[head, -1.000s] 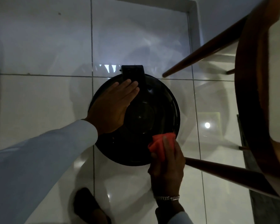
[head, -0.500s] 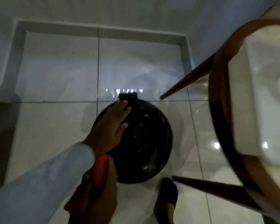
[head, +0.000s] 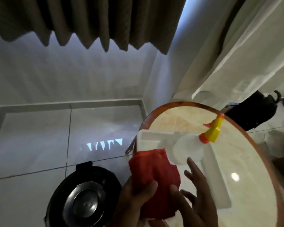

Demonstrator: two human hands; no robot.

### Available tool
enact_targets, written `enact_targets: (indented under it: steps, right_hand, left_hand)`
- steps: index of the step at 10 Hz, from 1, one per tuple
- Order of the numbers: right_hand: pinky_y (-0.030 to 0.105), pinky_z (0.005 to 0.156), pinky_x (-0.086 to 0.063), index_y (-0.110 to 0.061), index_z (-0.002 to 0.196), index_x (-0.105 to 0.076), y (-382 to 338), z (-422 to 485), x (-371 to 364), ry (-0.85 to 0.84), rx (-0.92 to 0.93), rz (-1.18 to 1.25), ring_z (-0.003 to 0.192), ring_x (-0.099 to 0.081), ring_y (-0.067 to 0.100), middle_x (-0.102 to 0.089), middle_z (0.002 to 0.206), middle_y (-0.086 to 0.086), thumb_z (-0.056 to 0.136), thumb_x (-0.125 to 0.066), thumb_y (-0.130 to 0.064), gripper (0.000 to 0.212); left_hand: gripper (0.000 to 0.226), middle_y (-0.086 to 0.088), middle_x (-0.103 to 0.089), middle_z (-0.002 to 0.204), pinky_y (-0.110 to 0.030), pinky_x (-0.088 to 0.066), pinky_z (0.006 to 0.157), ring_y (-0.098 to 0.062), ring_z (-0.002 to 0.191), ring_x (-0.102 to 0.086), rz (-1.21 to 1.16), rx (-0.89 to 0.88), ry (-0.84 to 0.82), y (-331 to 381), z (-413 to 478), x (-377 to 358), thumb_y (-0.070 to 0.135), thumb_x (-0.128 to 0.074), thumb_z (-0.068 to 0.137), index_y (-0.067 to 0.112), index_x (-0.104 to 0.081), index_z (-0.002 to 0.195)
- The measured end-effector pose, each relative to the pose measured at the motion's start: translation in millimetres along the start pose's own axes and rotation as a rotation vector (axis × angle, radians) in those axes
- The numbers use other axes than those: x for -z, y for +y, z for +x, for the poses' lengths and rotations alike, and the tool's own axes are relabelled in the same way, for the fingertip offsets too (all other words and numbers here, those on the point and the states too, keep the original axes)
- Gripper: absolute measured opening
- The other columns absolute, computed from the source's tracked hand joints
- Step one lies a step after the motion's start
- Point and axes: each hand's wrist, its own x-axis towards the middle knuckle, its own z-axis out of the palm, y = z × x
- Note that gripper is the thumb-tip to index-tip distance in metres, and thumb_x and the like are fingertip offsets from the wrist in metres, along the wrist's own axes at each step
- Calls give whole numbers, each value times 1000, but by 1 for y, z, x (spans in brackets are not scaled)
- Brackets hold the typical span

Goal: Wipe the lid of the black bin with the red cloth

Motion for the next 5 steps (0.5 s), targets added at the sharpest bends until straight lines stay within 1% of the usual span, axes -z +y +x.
enact_targets:
  steps: [1,2,3,4,5]
  right_hand:
    - [41,80,-52,-24,125,-55,32,46,26,-166,-335,266,98,-68,21,-74,109,6,68,-73,-1,64]
    - [41,76,-54,-21,126,-52,64,69,26,-198,-390,148,84,-72,25,-76,96,14,76,-67,12,62]
    - [36,80,-58,-28,129,-48,82,65,7,-200,-280,-138,86,-71,17,-73,99,6,77,-71,1,63]
    - [35,88,-53,-23,130,-46,79,68,5,-190,-276,-314,93,-67,21,-71,108,9,77,-72,-6,62]
    - [36,100,-46,-16,141,-36,50,59,7,-318,-252,-502,114,-59,27,-61,127,11,78,-71,-17,72]
  left_hand:
    - [64,-17,-73,109,-56,-52,94,-39,101,-68,88,-6,-5,-4,10,-25,22,-82,58,15,-63,119]
    - [59,-13,-66,118,-53,-48,100,-35,108,-62,240,43,131,-5,19,-46,21,-77,77,15,-53,131]
    - [66,-11,-57,134,-45,-45,103,-30,118,-56,443,35,221,-10,19,-45,23,-69,84,17,-38,142]
    - [64,-11,-54,140,-42,-43,106,-24,122,-54,496,5,175,8,-3,-38,14,-66,85,13,-38,142]
    - [53,0,-63,127,-40,-47,100,-16,110,-60,532,-121,198,45,-32,-22,6,-66,85,10,-48,135]
